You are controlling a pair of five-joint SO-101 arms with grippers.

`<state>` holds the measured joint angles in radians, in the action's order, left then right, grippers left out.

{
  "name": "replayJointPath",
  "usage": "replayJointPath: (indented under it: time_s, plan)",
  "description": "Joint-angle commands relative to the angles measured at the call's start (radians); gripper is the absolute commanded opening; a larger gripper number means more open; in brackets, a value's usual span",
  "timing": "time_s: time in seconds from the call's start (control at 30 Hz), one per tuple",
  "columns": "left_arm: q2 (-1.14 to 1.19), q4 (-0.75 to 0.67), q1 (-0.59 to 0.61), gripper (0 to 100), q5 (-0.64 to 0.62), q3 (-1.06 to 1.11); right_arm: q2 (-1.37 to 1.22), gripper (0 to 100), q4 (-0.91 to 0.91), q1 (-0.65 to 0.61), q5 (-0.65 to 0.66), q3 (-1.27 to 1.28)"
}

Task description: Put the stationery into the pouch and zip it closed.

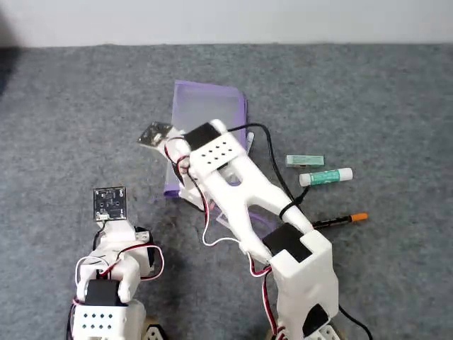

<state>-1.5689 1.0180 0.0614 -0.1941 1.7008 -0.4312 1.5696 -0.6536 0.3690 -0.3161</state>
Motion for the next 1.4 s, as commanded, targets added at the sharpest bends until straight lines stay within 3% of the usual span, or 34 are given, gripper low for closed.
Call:
replayJointPath:
  time_s: [0.0,0.57,0.73,0.9,1.0,1.13,1.37]
  plan:
    - [-0.011,0.000,0.005,2,-0.006,-0.039,0.013,0.9,0.065,-0.001,-0.051,-0.123]
    - [-0.011,-0.002,-0.003,2,-0.006,-0.039,0.015,0.8,0.150,-0.059,-0.411,-0.166]
    - [-0.011,0.061,-0.003,2,0.014,-0.077,0.090,0.8,0.177,-0.091,-0.423,-0.166]
    - [-0.011,0.087,-0.003,2,0.187,-0.222,0.156,0.8,0.166,-0.087,-0.422,-0.166]
    - [-0.011,0.002,-0.003,2,0.186,-0.234,0.193,0.8,0.170,-0.093,-0.427,-0.166]
    - [-0.011,-0.002,-0.005,2,0.130,-0.255,0.268,0.8,0.170,-0.094,-0.428,-0.166]
    - [-0.011,-0.002,-0.005,23,0.009,-0.274,0.400,0.8,0.217,-0.094,-0.427,-0.161]
